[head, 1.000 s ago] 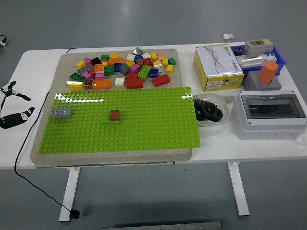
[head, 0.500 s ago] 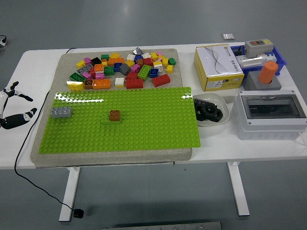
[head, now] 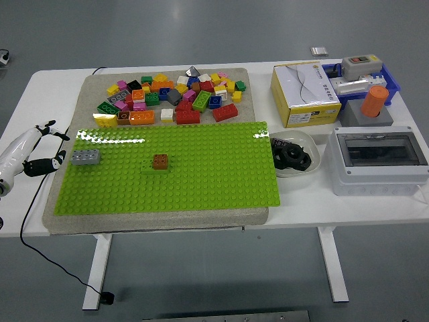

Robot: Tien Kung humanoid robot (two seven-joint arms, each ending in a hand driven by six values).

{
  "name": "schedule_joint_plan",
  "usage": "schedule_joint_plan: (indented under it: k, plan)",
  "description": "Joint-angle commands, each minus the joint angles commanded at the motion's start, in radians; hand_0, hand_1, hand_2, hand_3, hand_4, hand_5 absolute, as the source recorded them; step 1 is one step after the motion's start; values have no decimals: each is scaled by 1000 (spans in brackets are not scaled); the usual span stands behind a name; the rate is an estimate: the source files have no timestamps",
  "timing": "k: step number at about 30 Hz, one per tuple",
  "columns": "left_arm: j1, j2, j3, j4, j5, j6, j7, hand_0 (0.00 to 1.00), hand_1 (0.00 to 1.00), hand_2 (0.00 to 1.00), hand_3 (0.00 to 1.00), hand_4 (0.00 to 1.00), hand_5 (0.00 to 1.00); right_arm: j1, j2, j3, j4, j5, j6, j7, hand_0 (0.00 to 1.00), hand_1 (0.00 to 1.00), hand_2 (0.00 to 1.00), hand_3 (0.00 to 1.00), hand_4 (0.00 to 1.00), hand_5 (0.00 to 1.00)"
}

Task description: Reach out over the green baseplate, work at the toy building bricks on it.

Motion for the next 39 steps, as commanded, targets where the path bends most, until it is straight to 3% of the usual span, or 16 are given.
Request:
schedule_joint_plan:
  k: [4,5,6,10,11,13,24,39]
  plan:
    - [-68,8,84,66,-14,-10,-1,998,998,998,665,637,2,6,-4,-8,0,4,0,0,692,581,711,696,739,783]
    - [-84,9,106,83,-17,-14,-1,998,998,998,664,711,2,8,-4,-9,0,4,0,0,692,584,711,696,739,783]
    - [-98,9,128,96,-22,-18,-2,998,998,998,664,711,2,9,-5,-10,0,4,1,0,692,584,711,696,739,783]
    - [-130,9,187,123,-38,-44,1,998,998,998,664,711,2,13,-7,-14,0,4,1,0,692,584,711,696,739,783]
    - [-137,10,197,127,-41,-53,4,998,998,998,735,773,2,14,-7,-15,0,5,1,1,693,583,711,694,739,783]
    - [-149,12,218,134,-46,-68,12,998,998,998,735,773,2,16,-9,-17,0,8,1,1,693,583,711,694,739,783]
    - [-203,6,259,163,-52,-87,23,998,998,998,795,864,2,26,-13,-22,0,12,2,2,693,579,711,695,739,782]
    - [-261,-45,321,288,-85,-84,-4,998,998,998,736,855,2,38,-13,-43,0,18,3,6,694,581,711,695,740,782]
